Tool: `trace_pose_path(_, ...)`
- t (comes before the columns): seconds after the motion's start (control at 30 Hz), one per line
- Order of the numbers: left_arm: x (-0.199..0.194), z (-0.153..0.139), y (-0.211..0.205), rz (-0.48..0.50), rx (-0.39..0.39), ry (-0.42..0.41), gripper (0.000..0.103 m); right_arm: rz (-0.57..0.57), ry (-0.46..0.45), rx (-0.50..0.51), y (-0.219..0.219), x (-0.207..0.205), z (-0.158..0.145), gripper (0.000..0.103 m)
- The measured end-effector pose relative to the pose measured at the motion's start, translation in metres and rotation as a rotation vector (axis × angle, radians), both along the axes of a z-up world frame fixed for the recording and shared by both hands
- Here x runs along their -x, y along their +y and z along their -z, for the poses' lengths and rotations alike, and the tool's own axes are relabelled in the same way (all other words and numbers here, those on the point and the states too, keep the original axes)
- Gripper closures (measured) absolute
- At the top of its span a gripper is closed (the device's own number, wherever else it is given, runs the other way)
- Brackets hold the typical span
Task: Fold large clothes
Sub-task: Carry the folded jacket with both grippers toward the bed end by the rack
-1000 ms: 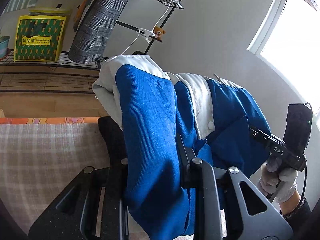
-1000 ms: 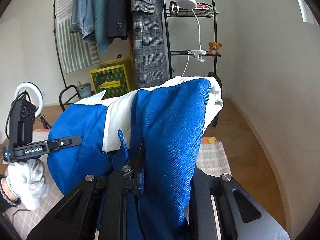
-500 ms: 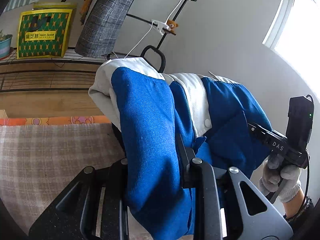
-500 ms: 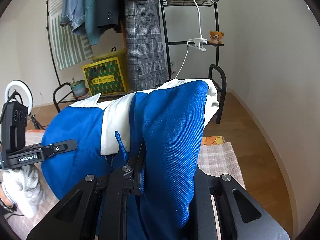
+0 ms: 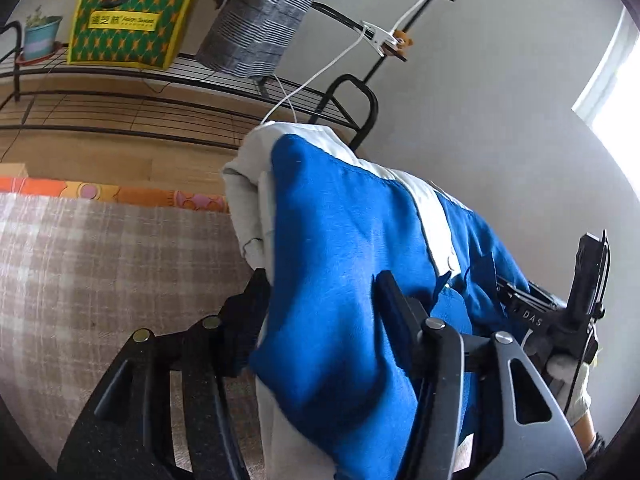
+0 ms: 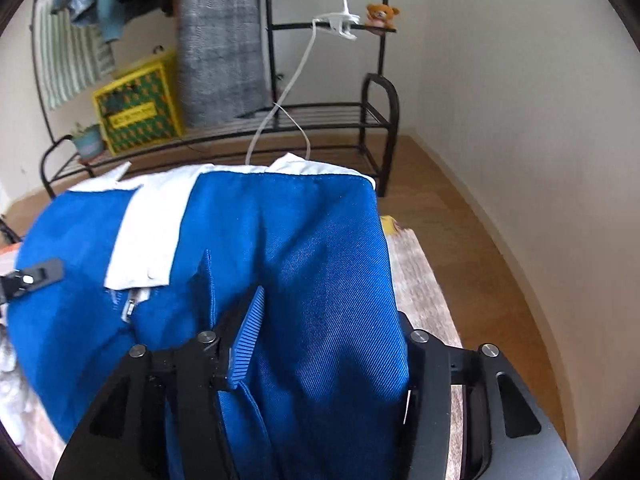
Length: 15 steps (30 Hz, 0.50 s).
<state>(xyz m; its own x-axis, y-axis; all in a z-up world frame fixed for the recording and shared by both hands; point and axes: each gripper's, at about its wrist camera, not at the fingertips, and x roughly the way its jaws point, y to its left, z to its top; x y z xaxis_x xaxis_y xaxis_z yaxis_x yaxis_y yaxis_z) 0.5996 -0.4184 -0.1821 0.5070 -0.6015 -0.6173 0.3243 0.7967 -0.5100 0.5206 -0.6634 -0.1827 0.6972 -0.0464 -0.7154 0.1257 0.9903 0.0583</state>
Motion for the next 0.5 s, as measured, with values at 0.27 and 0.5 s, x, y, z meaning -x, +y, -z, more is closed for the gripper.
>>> trace_pose_path(0.27, -0.01, 0.026, -0.002, -0.024, -0.119, 0.03, 0.027, 0.049, 0.061, -0.038, -0.011, -0.009, 0.017, 0.04)
trace_pose_path(0.5, -0.003, 0.016, -0.003, -0.037, -0.188, -0.009, 0.025, 0.096, 0.039, -0.084, -0.024, 0.003, 0.014, 0.031)
